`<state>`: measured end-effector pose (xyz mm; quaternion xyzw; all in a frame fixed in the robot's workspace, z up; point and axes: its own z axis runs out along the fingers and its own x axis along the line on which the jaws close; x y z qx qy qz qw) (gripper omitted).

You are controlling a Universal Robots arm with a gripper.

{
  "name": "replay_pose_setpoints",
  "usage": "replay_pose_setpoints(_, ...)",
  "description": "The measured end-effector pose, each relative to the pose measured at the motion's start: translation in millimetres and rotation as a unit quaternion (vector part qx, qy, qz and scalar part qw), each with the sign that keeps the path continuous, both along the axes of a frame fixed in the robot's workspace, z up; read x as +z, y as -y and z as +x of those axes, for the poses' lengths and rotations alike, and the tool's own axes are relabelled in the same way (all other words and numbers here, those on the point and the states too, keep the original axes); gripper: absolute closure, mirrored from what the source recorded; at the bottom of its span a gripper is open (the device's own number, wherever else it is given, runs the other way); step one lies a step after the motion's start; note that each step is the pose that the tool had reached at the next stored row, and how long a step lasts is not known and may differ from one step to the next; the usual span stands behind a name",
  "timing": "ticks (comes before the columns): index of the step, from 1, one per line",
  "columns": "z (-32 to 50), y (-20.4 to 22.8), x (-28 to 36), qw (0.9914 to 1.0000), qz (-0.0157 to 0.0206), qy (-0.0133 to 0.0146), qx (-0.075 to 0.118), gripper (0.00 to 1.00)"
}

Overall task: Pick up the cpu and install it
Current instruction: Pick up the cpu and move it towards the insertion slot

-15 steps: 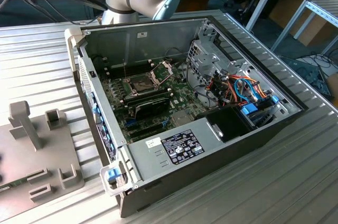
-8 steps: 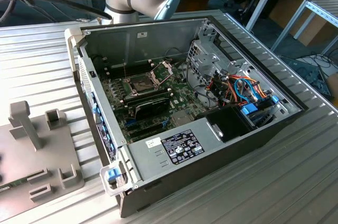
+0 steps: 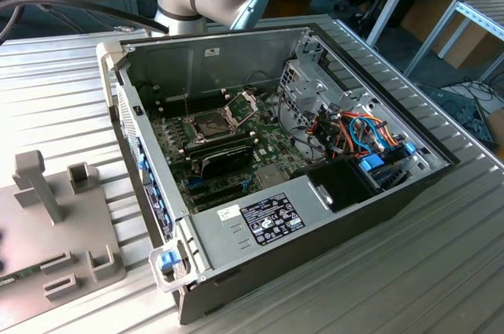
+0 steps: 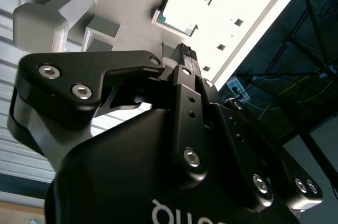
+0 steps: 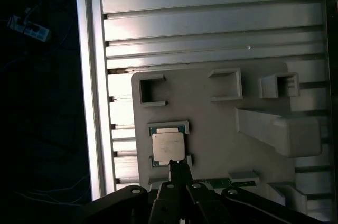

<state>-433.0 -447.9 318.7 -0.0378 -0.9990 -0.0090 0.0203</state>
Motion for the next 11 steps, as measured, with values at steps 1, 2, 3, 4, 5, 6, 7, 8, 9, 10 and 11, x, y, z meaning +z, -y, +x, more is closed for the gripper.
replay_pose_setpoints(1, 0.0, 0.0, 0.0, 1.00000, 0.0000, 0.0000, 0.000, 0.89)
replay_pose_setpoints(2, 0.0, 0.0, 0.0, 1.00000, 0.0000, 0.0000, 0.000, 0.89)
replay_pose_setpoints(3, 0.0, 0.0, 0.0, 1.00000, 0.0000, 0.0000, 0.000, 0.89)
replay_pose_setpoints(4, 0.0, 0.0, 0.0, 1.00000, 0.0000, 0.0000, 0.000, 0.89)
replay_pose_setpoints(5, 0.0, 0.0, 0.0, 1.00000, 0.0000, 0.0000, 0.000, 0.89)
replay_pose_setpoints(6, 0.0, 0.1, 0.0, 1.00000, 0.0000, 0.0000, 0.000, 0.89)
replay_pose_setpoints(7, 0.0, 0.0, 0.0, 1.00000, 0.0000, 0.0000, 0.000, 0.89)
replay_pose_setpoints(8, 0.0, 0.1, 0.0, 1.00000, 0.0000, 0.0000, 0.000, 0.89)
replay_pose_setpoints(9, 0.0, 0.1, 0.0, 1.00000, 0.0000, 0.0000, 0.000, 0.89)
replay_pose_setpoints(10, 0.0, 0.1, 0.0, 1.00000, 0.0000, 0.0000, 0.000, 0.89)
replay_pose_setpoints(11, 0.0, 0.1, 0.0, 1.00000, 0.0000, 0.0000, 0.000, 0.83)
